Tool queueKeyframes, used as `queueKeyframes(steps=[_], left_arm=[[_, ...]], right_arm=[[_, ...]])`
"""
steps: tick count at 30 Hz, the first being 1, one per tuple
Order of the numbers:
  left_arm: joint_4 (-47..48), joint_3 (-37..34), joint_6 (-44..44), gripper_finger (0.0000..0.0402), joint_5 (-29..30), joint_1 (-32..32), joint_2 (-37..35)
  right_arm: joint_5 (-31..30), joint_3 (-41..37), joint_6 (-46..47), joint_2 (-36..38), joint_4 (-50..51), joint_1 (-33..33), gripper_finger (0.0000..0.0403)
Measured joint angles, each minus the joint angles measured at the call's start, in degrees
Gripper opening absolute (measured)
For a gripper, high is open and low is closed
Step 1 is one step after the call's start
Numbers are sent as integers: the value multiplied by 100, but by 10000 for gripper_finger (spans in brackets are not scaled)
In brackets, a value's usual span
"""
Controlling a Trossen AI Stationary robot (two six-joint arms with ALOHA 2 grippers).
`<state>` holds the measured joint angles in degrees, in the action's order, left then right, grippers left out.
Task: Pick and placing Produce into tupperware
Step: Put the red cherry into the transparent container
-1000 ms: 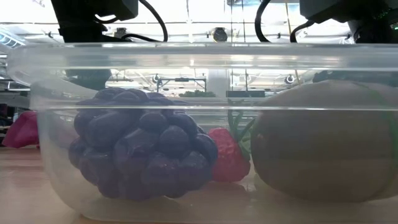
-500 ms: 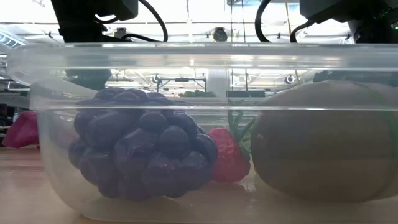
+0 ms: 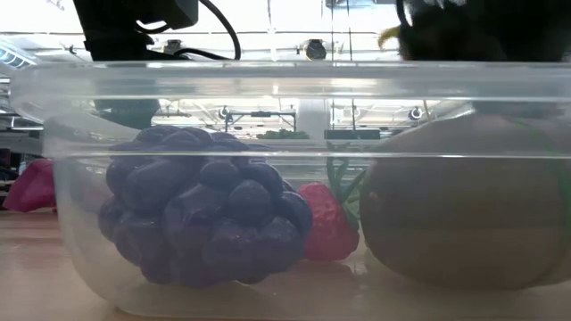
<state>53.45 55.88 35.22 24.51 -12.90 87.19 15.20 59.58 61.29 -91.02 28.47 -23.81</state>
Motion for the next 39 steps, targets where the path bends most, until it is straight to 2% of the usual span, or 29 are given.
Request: queueKeyframes(steps=[6,15,21,25,33,36,39], left_arm=[[-2,0,-18,230,4,0,-1],[-4,2,-44,230,103,-1,-1],[-2,2,-44,230,105,0,-1],[12,2,-48,230,105,-1,-1],[378,2,-112,230,109,-1,-1],[417,2,-101,230,114,-1,-1],[417,2,-101,230,121,0,-1]], right_arm=[[-10,5,-358,-28,-1703,75,118],[-13,15,-491,-99,-2470,76,118],[108,632,-806,-452,-2443,74,118],[214,1490,-1206,-834,-1722,74,118],[205,3496,-1769,-1671,752,72,118],[70,3944,-1983,-1940,1357,50,118],[-12,4076,-2045,-2169,1657,41,118]])
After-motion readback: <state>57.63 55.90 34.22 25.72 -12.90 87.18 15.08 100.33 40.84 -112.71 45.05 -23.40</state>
